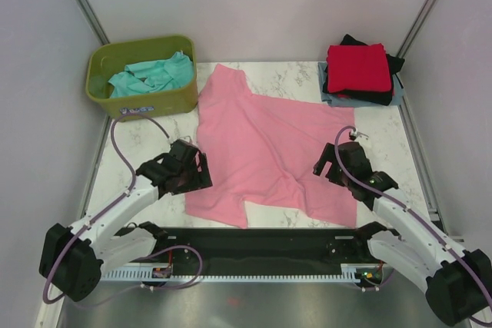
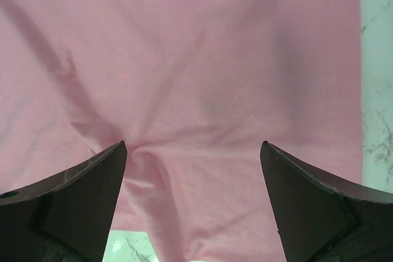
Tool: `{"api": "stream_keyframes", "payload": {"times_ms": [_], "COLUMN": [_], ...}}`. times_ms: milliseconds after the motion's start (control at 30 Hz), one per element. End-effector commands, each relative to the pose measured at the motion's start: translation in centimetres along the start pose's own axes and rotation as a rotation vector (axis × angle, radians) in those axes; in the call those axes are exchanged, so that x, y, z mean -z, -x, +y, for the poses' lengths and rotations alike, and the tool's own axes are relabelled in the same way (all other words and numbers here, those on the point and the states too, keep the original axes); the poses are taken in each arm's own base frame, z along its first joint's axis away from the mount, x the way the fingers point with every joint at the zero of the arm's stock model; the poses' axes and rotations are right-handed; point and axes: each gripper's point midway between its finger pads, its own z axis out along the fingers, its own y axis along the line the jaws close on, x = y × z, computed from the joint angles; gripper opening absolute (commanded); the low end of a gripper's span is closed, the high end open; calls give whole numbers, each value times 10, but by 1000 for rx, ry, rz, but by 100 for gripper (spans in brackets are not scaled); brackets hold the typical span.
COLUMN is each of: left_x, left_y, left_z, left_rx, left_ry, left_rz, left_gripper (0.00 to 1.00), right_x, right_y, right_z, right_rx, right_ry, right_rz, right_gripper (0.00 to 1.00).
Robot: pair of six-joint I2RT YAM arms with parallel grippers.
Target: Fold and stack the t-shirts
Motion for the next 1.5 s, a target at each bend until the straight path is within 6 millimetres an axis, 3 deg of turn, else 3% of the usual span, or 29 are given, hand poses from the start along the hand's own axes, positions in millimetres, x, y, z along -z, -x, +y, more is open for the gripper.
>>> {"api": "stream_keyframes", "payload": {"times_ms": [0,133,367,567,667,733,933,1133,1233,1333,1400,1467], "left_x": [7,14,25,22,10,2,-14,-9,-8,-12,-18,-26], "left_y": [-18,-32,-84,-113,-114,-108,-95,-70,-56,-55,-56,-67], "left_z": [-6,-5,-15,-1,8,-3,2,-9,-1,5,-2,1], "left_rx": [121,131,171,171,216,241,177,194,202,207,207,203], "left_ry": [-33,-2,-25,64,98,43,143,101,111,110,65,67], "left_rz": [37,59,142,177,136,97,36,-59,-104,-114,-118,-79], "left_gripper": [86,85,79,78,78,77,75,74,80,84,84,84], "right_x": [-2,-3,-4,-7,-6,-6,-1,-2,-4,-6,-6,-6], "right_y": [-8,-4,4,-2,-3,-4,-3,-18,-22,-24,-24,-27], "right_z": [-3,6,10,9,5,3,-1,-15,-15,-15,-16,-17], "right_rx": [-73,-58,-12,14,25,32,21,-22,-35,-34,-37,-47], "right_ry": [-26,5,0,7,-1,-5,-7,-47,-53,-56,-57,-58], "right_rz": [29,30,27,53,43,39,20,42,59,69,70,71], "right_gripper": [98,98,98,98,98,98,98,98,98,98,98,98]}}
